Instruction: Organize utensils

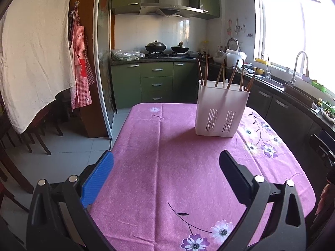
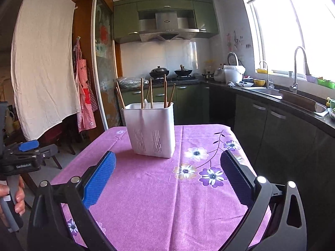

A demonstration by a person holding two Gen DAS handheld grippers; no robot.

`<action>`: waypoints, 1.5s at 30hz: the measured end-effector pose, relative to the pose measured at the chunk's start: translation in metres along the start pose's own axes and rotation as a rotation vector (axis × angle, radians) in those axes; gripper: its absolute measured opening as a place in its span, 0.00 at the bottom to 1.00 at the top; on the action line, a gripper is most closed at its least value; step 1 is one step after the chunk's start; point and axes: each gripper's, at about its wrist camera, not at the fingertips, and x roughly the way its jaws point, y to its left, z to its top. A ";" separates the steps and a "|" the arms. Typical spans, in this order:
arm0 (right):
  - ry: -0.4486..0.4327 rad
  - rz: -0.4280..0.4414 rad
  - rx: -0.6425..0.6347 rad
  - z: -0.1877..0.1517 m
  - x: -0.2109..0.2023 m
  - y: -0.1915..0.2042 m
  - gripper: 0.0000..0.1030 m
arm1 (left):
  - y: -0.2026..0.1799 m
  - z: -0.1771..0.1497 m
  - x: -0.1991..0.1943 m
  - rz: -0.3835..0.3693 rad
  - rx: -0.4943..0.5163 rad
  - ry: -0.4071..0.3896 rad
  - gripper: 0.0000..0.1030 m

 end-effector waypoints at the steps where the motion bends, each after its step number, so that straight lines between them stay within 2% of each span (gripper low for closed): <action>1: -0.002 -0.001 -0.001 0.000 -0.002 0.001 0.96 | 0.002 0.000 -0.002 0.001 -0.004 -0.003 0.93; 14: 0.001 0.009 -0.037 0.014 -0.007 0.020 0.96 | 0.007 -0.003 -0.013 -0.004 -0.021 -0.012 0.93; 45: 0.010 0.025 -0.046 0.016 -0.009 0.024 0.96 | 0.006 -0.005 -0.019 -0.009 -0.019 -0.009 0.93</action>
